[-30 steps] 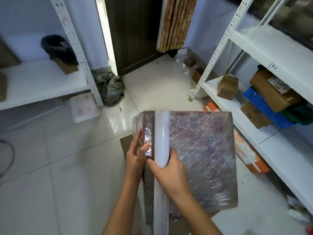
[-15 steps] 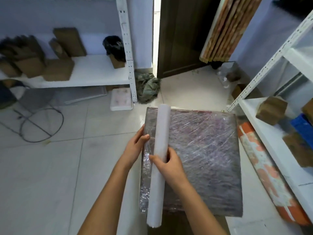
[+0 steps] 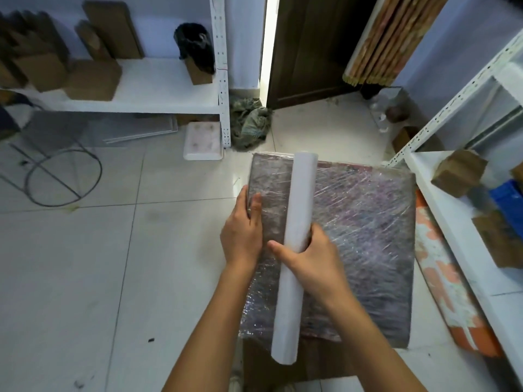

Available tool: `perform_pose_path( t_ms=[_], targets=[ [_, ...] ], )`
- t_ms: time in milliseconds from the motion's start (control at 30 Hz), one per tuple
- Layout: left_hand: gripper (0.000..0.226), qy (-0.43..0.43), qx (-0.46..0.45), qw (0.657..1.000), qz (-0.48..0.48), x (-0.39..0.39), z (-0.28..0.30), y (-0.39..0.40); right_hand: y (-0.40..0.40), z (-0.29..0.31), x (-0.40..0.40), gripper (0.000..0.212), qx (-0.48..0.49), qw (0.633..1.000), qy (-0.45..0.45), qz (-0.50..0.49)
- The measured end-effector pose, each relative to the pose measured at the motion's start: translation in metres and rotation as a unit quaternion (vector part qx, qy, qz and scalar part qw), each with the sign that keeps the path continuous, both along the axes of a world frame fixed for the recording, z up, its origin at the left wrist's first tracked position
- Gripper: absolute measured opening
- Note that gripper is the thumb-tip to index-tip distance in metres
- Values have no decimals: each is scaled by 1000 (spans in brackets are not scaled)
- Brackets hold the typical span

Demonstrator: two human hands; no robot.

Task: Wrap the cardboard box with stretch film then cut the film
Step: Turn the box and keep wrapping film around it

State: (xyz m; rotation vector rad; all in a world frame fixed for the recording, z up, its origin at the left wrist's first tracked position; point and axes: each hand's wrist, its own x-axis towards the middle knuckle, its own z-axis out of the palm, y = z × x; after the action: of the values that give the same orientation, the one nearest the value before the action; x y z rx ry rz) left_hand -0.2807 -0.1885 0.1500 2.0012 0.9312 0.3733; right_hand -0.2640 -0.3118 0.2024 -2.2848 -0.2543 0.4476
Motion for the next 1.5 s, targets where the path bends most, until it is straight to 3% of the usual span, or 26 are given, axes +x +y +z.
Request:
perform_pose_path(
  t_ms=[167, 267, 400, 633, 800, 933, 1067, 1233, 1333, 1500],
  targets=[
    [59, -4, 29, 1000, -3, -4, -2, -1, -9, -1, -4, 44, -58, 998, -28, -17],
    [55, 3, 26, 1000, 9, -6, -2, -2, -10, -5, -12, 36, 12, 998, 35, -45],
    [54, 1, 21, 1000, 14, -11, -2, -2, -10, -10, -20, 41, 110, 989, 94, -28],
    [63, -19, 18, 1000, 2, -16, -2, -6, -32, -4, -20, 51, 11, 998, -35, -48],
    [62, -21, 16, 1000, 7, -21, -2, -4, -51, -13, -14, 49, -33, 992, -119, 11],
    [63, -22, 19, 999, 12, -21, 1, -9, -56, -9, -17, 42, 9, 996, -94, -2],
    [63, -14, 22, 1000, 16, -14, 6, -10, -57, -2, -16, 41, 111, 992, 7, -52],
    [62, -19, 22, 999, 16, -14, 4, -11, -60, -12, -7, 57, -50, 990, -98, -86],
    [64, -25, 41, 999, 18, -18, 3, -11, -59, -20, -6, 56, -110, 980, -143, -89],
    [66, -21, 56, 998, 17, -18, 3, -11, -53, -29, -7, 53, -213, 934, -264, -107]
  ],
)
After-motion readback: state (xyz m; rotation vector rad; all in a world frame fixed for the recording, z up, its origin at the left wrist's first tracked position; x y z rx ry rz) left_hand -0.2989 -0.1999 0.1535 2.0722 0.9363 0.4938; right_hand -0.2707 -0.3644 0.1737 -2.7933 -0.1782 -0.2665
